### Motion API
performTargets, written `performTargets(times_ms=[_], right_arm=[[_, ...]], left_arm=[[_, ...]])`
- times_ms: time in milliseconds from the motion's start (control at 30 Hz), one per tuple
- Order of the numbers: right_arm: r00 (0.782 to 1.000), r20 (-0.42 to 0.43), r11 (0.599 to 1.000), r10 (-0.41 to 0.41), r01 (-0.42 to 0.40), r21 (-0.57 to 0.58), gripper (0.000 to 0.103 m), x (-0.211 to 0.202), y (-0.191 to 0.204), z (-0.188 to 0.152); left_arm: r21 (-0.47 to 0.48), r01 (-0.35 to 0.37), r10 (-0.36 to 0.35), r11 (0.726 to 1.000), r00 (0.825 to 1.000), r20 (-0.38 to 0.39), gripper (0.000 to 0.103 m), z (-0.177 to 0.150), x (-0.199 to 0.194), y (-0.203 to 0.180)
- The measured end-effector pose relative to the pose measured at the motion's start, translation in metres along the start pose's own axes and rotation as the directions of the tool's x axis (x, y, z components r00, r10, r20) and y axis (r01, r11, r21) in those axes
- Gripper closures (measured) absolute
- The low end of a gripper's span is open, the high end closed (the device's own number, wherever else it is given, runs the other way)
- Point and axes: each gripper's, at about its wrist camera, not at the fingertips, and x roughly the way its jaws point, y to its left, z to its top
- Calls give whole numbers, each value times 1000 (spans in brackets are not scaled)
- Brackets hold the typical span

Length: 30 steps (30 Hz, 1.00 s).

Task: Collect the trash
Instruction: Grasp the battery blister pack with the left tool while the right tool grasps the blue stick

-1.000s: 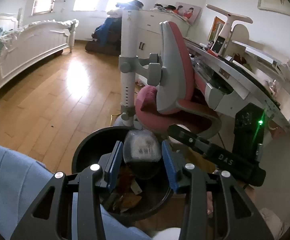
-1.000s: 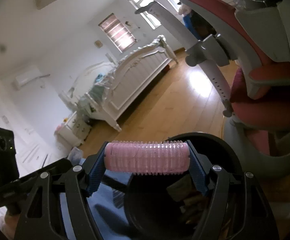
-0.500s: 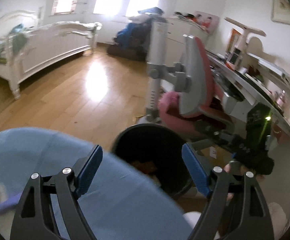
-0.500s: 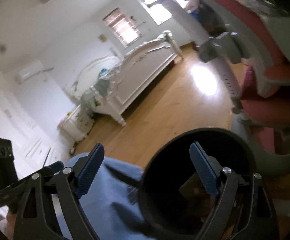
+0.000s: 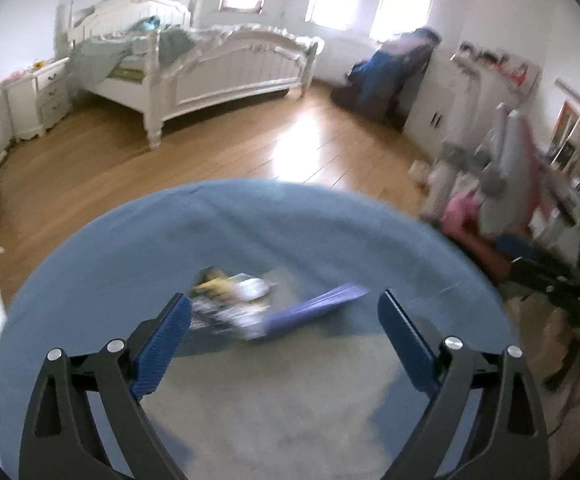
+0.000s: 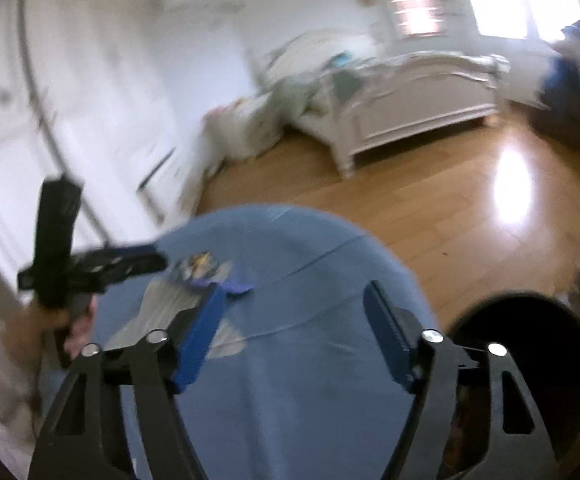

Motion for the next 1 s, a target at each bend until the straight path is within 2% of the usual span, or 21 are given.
performTargets(times_ms=[67,200,400,433,467,500,567,667,700,800,1000], right_arm=[[998,-70,993,9,-17,-117,37,26,23,7],[981,-192,949,16,-76,-305,39,74,55,14],[954,-299,869,18,-162,-467,39,131,72,22],[947,-321,857,27,-187,-480,41,140,74,24],[942,-336,851,27,-198,-487,49,148,76,24],[935,-354,849,19,-202,-489,53,156,76,25],[927,-371,860,64,-240,-451,63,159,73,30],[923,-378,870,76,-246,-428,75,153,69,31],[922,-380,878,72,-240,-415,82,149,66,32],[923,-383,905,44,-199,-376,94,137,57,28],[928,-371,945,10,-131,-301,94,107,47,2]], left_arm=[[28,-4,5,1000,1000,-30,10,-1,7,11],[105,3,5,995,997,-71,10,-2,24,23],[120,56,-43,991,994,-105,10,-3,39,35],[129,61,-48,990,993,-106,10,-4,40,35],[138,68,-53,988,993,-108,10,-5,39,36],[150,72,-55,986,992,-110,10,-4,40,36],[171,72,-53,983,992,-117,10,-4,43,32],[203,69,-45,977,992,-118,11,-3,50,31],[207,73,-50,976,992,-116,18,-3,50,31],[205,59,-38,977,994,-105,29,0,51,34],[129,87,-73,988,992,-105,27,4,49,37]])
